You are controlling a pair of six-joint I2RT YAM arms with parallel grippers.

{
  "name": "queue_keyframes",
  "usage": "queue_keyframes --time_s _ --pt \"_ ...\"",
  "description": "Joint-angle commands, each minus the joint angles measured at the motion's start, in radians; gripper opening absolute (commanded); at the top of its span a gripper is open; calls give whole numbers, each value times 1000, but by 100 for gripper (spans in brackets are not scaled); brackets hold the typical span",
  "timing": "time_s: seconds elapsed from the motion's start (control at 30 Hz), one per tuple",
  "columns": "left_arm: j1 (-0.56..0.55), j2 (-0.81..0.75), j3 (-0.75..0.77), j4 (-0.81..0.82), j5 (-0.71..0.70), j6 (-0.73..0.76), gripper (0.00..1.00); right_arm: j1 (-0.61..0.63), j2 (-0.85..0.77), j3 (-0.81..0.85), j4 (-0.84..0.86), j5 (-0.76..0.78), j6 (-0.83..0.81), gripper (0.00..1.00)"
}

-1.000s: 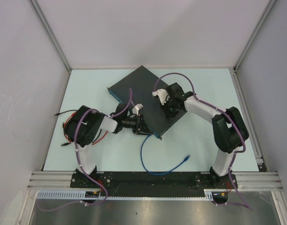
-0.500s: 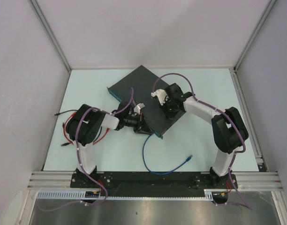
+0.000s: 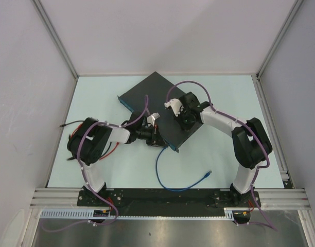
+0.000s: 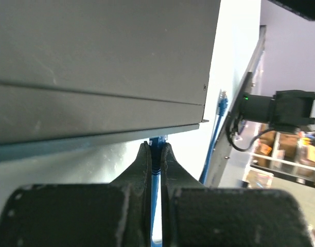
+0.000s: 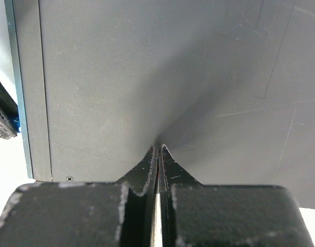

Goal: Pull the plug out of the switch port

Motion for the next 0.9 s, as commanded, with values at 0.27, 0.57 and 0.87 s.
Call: queue_keyframes --time_s 0.27,0.57,0.87 --pt "28 -27 -79 -107 -33 144 0 28 6 -31 -43 -7 -14 0" --pt "28 31 -49 45 34 31 34 26 2 -36 -42 -4 -15 0" --pt "29 76 -2 94 120 2 28 28 0 -54 -40 -2 -21 0"
